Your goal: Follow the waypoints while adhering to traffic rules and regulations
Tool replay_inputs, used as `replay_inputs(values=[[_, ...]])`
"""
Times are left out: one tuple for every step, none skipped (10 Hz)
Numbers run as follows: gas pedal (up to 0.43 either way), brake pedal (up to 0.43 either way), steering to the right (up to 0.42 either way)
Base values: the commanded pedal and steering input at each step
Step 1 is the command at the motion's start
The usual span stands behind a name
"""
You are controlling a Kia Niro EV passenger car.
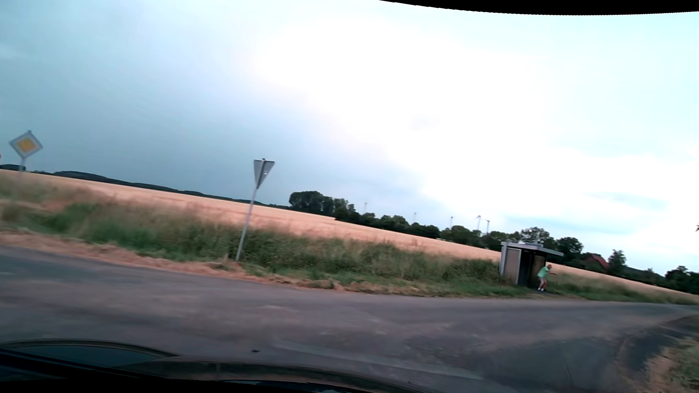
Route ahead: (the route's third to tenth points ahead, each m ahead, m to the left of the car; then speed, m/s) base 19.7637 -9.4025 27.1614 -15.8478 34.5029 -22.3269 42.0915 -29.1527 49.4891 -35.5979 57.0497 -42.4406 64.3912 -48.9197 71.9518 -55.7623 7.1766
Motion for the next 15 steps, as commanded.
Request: replay_inputs(values=[[0.098, 0.0, 0.31], [0.138, 0.0, 0.294], [0.15, 0.0, 0.284], [0.15, 0.0, 0.281], [0.15, 0.0, 0.277], [0.15, 0.0, 0.273], [0.157, 0.0, 0.265], [0.177, 0.0, 0.251], [0.177, 0.0, 0.228], [0.177, 0.0, 0.214], [0.177, 0.0, 0.198], [0.177, 0.0, 0.183], [0.197, 0.0, 0.165], [0.197, 0.0, 0.154], [0.197, 0.0, 0.145]])
